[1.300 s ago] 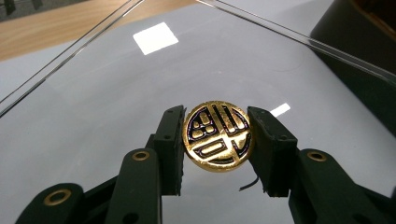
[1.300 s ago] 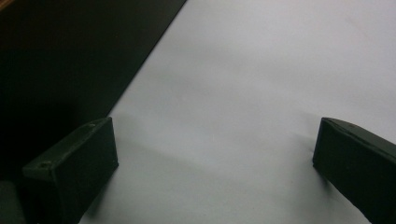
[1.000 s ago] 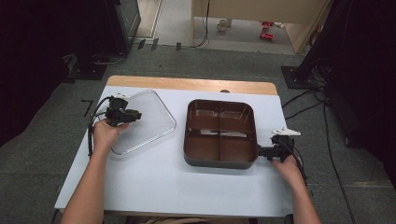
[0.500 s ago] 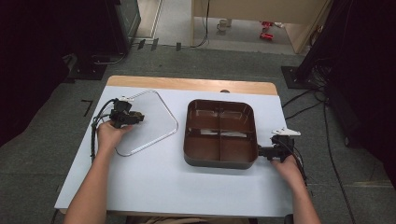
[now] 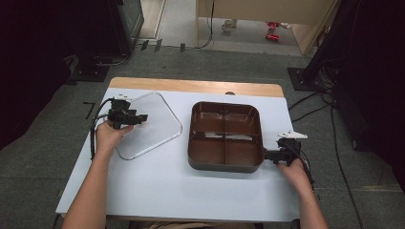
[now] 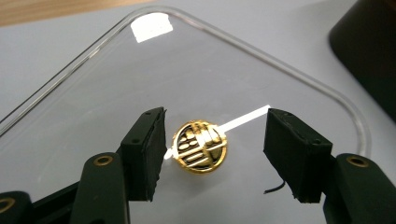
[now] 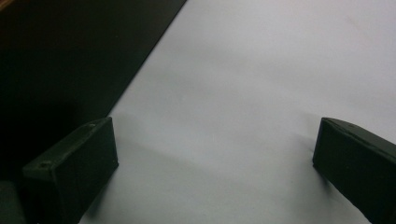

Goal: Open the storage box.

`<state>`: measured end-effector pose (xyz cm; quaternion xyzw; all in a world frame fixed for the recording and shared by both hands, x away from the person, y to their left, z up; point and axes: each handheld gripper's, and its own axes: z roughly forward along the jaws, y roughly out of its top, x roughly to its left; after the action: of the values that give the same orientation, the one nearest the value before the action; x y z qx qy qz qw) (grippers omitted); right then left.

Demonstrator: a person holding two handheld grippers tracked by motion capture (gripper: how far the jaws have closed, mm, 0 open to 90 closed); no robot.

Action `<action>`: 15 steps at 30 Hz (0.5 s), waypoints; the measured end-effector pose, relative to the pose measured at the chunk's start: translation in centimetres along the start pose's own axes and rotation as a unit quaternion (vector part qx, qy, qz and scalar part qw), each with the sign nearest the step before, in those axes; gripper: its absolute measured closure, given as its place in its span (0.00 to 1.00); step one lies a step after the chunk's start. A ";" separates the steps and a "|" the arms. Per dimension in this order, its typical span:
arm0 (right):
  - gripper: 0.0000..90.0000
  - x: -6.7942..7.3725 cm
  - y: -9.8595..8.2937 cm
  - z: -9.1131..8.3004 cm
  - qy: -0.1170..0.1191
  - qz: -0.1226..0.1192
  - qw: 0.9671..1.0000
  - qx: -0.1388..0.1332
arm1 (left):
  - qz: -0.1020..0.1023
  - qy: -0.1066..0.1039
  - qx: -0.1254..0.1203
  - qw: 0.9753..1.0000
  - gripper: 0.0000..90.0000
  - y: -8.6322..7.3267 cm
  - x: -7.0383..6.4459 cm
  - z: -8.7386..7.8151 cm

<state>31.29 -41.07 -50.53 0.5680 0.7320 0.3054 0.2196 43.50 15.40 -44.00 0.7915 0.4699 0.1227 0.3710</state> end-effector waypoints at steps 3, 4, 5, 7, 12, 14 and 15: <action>0.00 0.0 0.0 0.0 0.000 0.000 1.000 0.000 | 0.004 -0.011 -0.005 1.000 0.42 0.4 -0.9 -0.8; 0.00 0.0 0.0 0.0 0.000 0.000 1.000 0.000 | 0.005 -0.013 -0.006 1.000 0.41 0.5 -1.1 -0.9; 0.00 0.0 0.0 0.0 0.000 0.000 1.000 0.000 | 0.006 -0.017 -0.004 1.000 0.41 0.6 -1.4 -1.1; 0.00 0.0 0.0 0.0 0.000 0.000 1.000 0.000 | 0.008 -0.028 -0.007 1.000 0.39 0.7 -2.0 -1.6; 0.00 0.0 0.0 0.0 0.000 0.000 1.000 0.000 | 0.016 -0.025 -0.019 0.999 0.37 0.9 -3.6 -2.6; 0.00 0.0 0.0 0.0 0.000 0.000 1.000 0.000 | 0.027 -0.018 -0.021 0.999 0.36 0.9 -4.5 -3.1; 0.00 0.0 0.0 0.0 0.000 0.000 1.000 0.000 | 0.035 -0.015 -0.021 0.999 0.35 0.9 -4.9 -3.2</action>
<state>31.28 -41.07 -50.53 0.5679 0.7320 0.3055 0.2196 39.75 12.56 -40.40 0.8012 0.4339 0.1335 0.3897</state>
